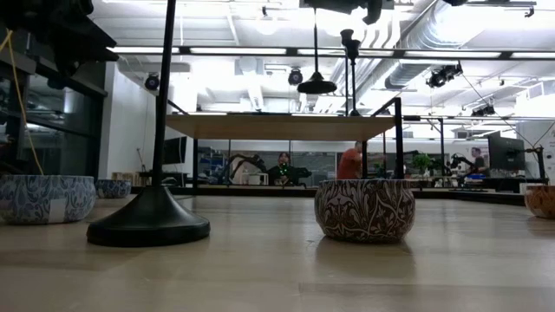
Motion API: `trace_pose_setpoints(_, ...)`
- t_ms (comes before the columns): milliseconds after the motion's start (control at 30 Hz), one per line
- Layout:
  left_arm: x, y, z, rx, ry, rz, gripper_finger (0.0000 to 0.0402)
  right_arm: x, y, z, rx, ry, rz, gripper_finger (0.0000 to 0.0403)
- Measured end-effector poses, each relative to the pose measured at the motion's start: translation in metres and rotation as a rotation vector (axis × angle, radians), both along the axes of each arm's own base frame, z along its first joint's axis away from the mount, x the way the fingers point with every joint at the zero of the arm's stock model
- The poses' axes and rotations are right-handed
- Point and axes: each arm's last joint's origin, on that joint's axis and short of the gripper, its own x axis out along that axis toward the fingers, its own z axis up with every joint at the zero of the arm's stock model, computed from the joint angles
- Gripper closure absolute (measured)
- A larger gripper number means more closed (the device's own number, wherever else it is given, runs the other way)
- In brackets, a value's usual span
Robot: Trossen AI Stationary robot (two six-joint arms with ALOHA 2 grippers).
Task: Pick & Place candle stick holders
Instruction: Put the black candle holder on the shelf
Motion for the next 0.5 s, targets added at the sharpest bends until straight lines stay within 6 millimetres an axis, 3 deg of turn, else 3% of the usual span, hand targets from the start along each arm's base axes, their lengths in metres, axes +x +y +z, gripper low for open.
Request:
trace_pose_setpoints(300, 0.000, 0.000, 0.000, 0.000, 0.000, 0.001, 0.0279, -0.003, 0.011, 0.003, -0.005, 0.001, -0.086, 0.0375)
trace_pose_setpoints(500, 0.000, 0.000, 0.000, 0.000, 0.000, 0.001, 0.0279, -0.004, 0.010, -0.001, 0.080, -0.034, -0.218, 0.0375)
